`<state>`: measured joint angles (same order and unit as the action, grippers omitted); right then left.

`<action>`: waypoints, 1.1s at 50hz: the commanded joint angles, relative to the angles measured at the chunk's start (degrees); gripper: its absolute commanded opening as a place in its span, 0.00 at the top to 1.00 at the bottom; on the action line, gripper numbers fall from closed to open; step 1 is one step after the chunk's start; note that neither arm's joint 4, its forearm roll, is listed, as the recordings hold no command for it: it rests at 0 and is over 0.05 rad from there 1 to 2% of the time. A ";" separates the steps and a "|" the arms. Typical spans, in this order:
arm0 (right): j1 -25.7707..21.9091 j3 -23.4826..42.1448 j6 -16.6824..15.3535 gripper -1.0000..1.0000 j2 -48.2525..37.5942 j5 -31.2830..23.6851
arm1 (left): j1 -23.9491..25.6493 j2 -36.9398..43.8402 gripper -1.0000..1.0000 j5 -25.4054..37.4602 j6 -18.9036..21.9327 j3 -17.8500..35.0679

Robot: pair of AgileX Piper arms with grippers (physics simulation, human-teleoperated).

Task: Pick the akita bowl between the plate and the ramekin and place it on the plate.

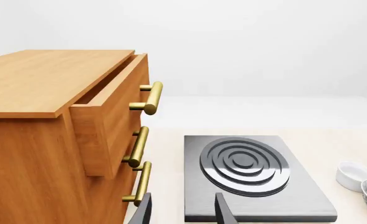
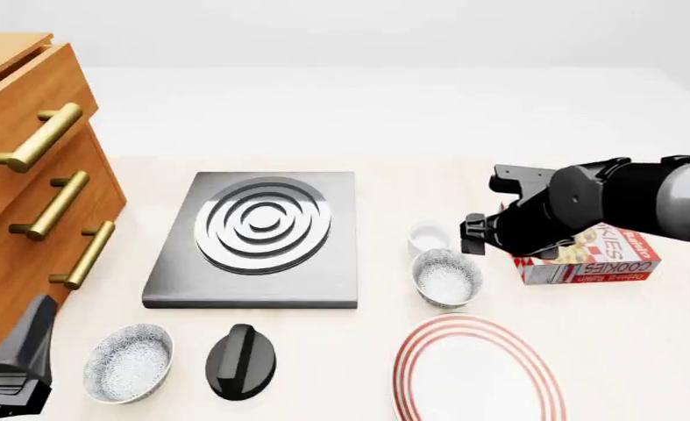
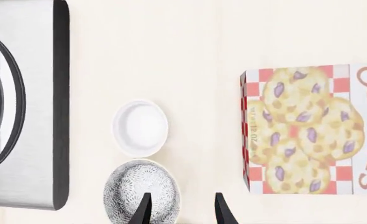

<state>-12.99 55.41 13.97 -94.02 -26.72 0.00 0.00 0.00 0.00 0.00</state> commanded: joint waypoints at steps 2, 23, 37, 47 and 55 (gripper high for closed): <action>-0.36 -1.70 -0.31 0.00 -0.61 1.29 | 0.00 0.00 0.00 0.00 0.00 0.00; -1.01 -4.12 0.71 0.00 -3.72 5.07 | 0.00 0.00 0.00 0.00 0.00 0.00; -1.43 -5.25 1.82 0.00 -4.82 6.58 | 0.00 0.00 0.00 0.00 0.00 0.00; -2.02 -5.95 2.45 0.00 -5.34 7.16 | 0.00 0.00 0.00 0.00 0.00 0.00; -0.07 -6.76 0.87 1.00 -4.31 7.78 | 0.00 0.00 0.00 0.00 0.00 0.00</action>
<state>-14.47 49.58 15.82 -98.84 -19.77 0.00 0.00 0.00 0.00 0.00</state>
